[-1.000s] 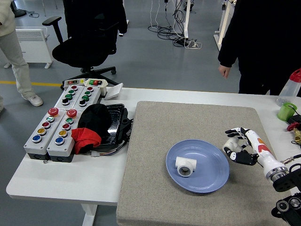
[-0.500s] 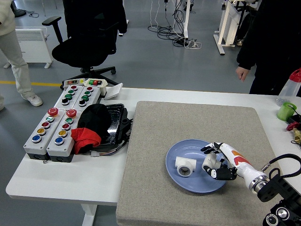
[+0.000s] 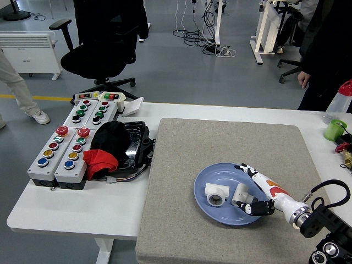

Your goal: Pick pipe place plate twice

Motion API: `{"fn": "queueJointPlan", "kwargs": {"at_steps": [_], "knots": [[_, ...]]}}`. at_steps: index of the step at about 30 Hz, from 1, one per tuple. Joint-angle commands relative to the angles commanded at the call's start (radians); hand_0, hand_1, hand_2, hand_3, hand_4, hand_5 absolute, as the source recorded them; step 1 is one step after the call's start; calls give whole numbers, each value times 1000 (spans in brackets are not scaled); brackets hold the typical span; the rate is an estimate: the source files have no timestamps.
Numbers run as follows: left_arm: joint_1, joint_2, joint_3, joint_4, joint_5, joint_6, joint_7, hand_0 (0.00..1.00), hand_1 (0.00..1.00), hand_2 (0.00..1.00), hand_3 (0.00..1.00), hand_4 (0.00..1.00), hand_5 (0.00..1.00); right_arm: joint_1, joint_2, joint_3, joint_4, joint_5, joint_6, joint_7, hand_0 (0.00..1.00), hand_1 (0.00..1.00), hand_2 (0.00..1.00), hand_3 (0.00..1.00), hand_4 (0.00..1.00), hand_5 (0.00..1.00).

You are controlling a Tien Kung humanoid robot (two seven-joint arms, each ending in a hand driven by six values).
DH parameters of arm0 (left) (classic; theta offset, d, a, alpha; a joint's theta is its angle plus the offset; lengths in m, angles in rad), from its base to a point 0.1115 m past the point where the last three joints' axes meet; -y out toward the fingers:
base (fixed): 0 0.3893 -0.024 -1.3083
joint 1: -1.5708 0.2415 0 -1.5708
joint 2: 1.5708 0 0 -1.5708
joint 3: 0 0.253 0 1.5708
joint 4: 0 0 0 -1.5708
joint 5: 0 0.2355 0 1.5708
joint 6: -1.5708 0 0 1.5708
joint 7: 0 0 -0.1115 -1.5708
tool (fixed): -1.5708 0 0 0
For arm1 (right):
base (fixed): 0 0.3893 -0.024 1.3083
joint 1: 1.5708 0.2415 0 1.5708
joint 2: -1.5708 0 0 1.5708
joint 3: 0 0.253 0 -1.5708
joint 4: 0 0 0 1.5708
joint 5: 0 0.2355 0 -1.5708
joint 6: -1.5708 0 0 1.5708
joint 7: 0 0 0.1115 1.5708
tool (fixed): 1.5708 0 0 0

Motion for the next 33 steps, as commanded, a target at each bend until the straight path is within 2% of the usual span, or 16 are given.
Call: {"fn": "queueJointPlan", "kwargs": {"at_steps": [4,5,6,10,11,14,16,17,22,23,24,28,29,33], "knots": [[0,0,0,0,0,0,0,655,624,635,570,405,998,-5,0,15,12,10,-24,17,998,969,998,996,794,258],[0,0,0,0,0,0,0,655,623,635,571,409,998,-8,1,25,17,15,-37,28,998,959,998,990,713,191],[0,0,0,0,0,0,0,655,623,635,571,409,998,-8,1,27,19,16,-40,31,998,959,998,990,713,191],[0,-1,-1,0,3,-1,0,655,623,635,571,409,998,-15,1,69,27,83,-115,87,998,959,998,990,713,191],[0,-1,-2,0,4,-1,0,655,623,635,570,409,998,-16,1,88,24,117,-147,109,980,913,998,932,672,210],[1,-2,-2,0,5,-2,0,655,623,635,570,409,998,-30,-1,155,17,225,-230,147,980,913,998,932,672,210],[1,-3,-1,0,4,-2,0,655,623,635,570,409,998,-43,-5,198,18,286,-253,166,980,913,998,932,672,210],[2,-3,-1,-1,4,-1,0,655,624,635,571,409,998,-53,-8,234,19,331,-259,182,927,876,969,885,548,269],[4,-3,-4,-1,10,-3,2,655,624,635,571,409,998,-95,-17,360,15,483,-269,243,927,876,969,885,548,269],[4,-3,-6,-1,12,-4,3,655,624,635,571,410,998,-104,-18,388,15,522,-271,253,836,807,904,848,472,317],[5,-3,-8,-2,15,-4,3,655,624,635,571,410,998,-113,-18,408,15,561,-267,255,836,807,904,848,472,317],[7,-4,-14,-2,26,-7,5,655,624,635,571,410,998,-158,-17,530,23,728,-222,216,836,807,904,848,472,317],[9,-5,-16,-2,28,-7,5,655,624,635,570,409,998,-175,-18,563,27,767,-203,194,766,737,806,762,446,372],[12,-6,-20,-2,34,-8,6,655,624,635,570,409,998,-214,-17,654,32,936,-150,140,766,737,806,762,446,372]]}}
